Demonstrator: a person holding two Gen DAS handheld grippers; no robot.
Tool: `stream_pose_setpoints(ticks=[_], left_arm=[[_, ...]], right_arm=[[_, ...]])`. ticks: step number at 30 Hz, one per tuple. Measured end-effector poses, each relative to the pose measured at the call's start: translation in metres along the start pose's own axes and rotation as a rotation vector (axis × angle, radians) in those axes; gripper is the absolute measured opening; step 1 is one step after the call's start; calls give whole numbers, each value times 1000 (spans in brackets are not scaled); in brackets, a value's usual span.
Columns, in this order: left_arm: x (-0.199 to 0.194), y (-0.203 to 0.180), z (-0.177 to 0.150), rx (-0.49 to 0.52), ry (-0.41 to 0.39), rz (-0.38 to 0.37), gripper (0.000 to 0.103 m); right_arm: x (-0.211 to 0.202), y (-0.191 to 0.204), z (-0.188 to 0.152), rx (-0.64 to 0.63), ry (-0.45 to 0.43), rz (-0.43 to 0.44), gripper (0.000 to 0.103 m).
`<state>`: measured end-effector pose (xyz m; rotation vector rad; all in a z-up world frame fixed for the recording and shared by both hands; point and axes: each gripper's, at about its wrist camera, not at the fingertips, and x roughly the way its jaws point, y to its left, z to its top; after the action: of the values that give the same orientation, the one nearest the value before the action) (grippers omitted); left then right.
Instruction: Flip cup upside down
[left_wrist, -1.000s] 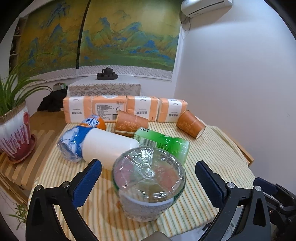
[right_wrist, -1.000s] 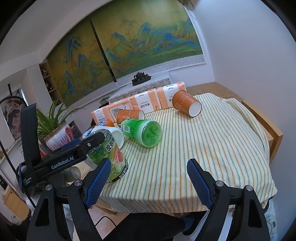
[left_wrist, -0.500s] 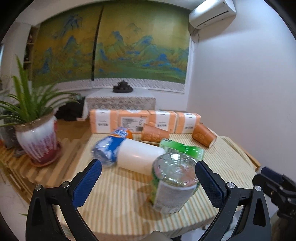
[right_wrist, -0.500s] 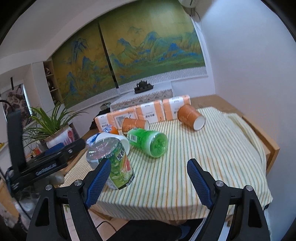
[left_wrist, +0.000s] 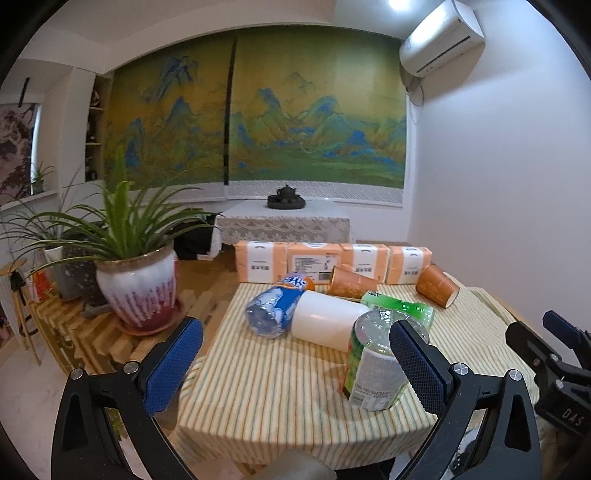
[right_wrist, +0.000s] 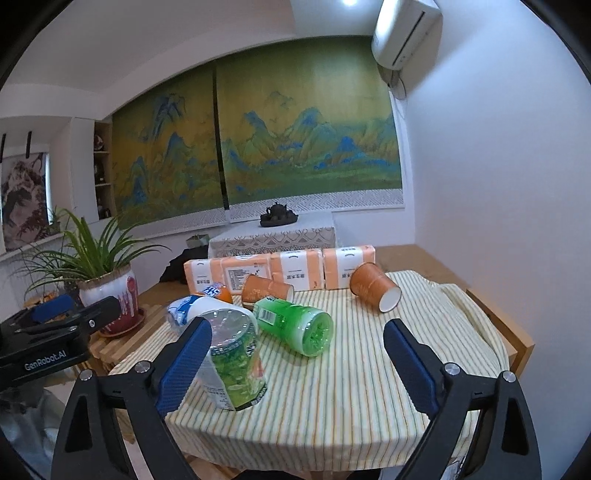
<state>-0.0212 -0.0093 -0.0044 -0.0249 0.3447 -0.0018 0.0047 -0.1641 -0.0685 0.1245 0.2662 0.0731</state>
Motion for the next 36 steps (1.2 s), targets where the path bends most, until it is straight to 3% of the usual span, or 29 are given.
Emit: stream_pose_setpoints(ticks=[10,36], left_arm=[[-19,7,-9,-21,18,9,102],[-13,7,-9,-17,22,15,102]], right_arm=[[-12,10,-5,17,-10,7,97],[-13,12,-8,2,-6,-7,97]])
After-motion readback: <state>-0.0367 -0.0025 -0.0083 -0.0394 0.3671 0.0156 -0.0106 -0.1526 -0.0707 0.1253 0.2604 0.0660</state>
